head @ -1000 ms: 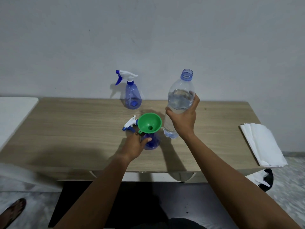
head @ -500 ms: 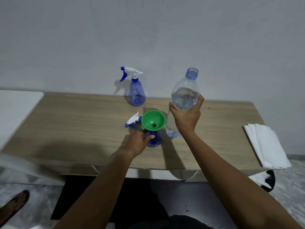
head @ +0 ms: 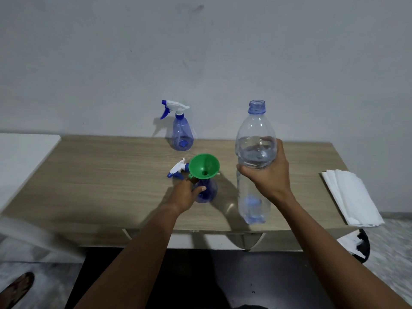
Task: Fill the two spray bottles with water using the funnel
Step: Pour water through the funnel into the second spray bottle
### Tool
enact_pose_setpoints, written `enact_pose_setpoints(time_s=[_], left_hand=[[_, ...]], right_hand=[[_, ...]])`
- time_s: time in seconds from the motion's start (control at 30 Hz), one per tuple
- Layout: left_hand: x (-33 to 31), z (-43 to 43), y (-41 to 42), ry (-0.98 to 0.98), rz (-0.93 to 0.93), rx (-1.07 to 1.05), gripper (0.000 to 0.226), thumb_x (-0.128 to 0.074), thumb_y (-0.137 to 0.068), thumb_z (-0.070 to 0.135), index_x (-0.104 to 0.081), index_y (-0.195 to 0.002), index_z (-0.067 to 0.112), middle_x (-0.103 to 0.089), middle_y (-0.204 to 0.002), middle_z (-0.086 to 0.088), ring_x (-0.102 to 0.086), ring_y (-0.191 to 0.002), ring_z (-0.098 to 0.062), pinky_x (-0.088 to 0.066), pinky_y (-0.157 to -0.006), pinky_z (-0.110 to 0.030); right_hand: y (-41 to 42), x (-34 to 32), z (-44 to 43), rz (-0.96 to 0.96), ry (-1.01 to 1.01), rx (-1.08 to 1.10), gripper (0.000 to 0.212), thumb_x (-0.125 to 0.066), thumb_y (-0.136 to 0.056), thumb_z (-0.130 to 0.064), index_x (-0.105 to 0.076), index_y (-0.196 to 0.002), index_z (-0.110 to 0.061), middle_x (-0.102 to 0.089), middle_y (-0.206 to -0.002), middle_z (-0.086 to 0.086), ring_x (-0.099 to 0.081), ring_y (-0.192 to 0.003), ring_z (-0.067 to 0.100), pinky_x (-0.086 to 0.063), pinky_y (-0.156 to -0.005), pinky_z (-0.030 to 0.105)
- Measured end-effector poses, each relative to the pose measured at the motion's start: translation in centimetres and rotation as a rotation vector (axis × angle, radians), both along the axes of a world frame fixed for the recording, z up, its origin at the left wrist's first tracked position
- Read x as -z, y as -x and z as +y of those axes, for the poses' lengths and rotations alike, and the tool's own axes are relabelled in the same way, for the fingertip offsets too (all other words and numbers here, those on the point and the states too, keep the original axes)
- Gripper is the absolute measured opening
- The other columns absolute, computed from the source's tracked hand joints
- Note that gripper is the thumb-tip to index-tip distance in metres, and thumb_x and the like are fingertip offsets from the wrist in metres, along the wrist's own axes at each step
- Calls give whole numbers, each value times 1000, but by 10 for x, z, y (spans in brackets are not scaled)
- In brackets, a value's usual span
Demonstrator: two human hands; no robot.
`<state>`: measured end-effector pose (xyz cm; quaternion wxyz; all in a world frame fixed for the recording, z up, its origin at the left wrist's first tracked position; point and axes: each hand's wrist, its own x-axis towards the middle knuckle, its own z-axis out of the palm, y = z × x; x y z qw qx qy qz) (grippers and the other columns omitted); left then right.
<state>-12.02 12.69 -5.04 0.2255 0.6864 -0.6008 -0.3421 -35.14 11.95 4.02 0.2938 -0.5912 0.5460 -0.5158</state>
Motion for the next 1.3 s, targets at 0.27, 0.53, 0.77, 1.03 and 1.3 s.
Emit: enact_pose_setpoints(time_s=[0.27,0.53,0.77,1.03,1.3], left_hand=[[-1,2,1,65,7,24,31,-68,-92,16,-67,-122,6,-73,-109,-14,-66,-102,-30,-50,-92,-38],[-9,6,4,15,49,-17,31,-62,-95,5,-63,-126,3,-69,-114,-11,-63,-108,-23,-42,-80,-14],[-11,7,7,10,108,-15,43,-40,-94,-20,-52,-133,-10,-60,-131,-20,-61,-87,-9,-44,-66,0],[-3,3,9,45,85,-10,33,-49,-99,-6,-55,-132,-7,-61,-121,-12,-56,-103,-18,-44,-70,-1],[6,0,0,7,34,-39,34,-62,-95,13,-64,-129,14,-72,-114,-9,-67,-109,-24,-51,-93,-32]], right_hand=[[11,-4,10,131,-94,-110,74,-92,-58,-21,-54,-121,-32,-71,-103,-16,-70,-92,0,-61,-80,32],[16,-6,10,280,-216,-257,73,-91,-52,-20,-55,-112,-41,-74,-90,-16,-72,-80,2,-60,-73,34],[19,-2,9,432,-314,-415,72,-91,-50,-25,-57,-110,-43,-75,-96,-11,-73,-84,6,-61,-80,42],[23,1,6,569,-407,-491,64,-88,-46,-34,-59,-103,-33,-73,-91,-9,-70,-80,14,-59,-74,45],[28,-5,3,669,-493,-535,69,-85,-46,-43,-58,-109,-35,-72,-93,-9,-68,-83,12,-59,-76,40]])
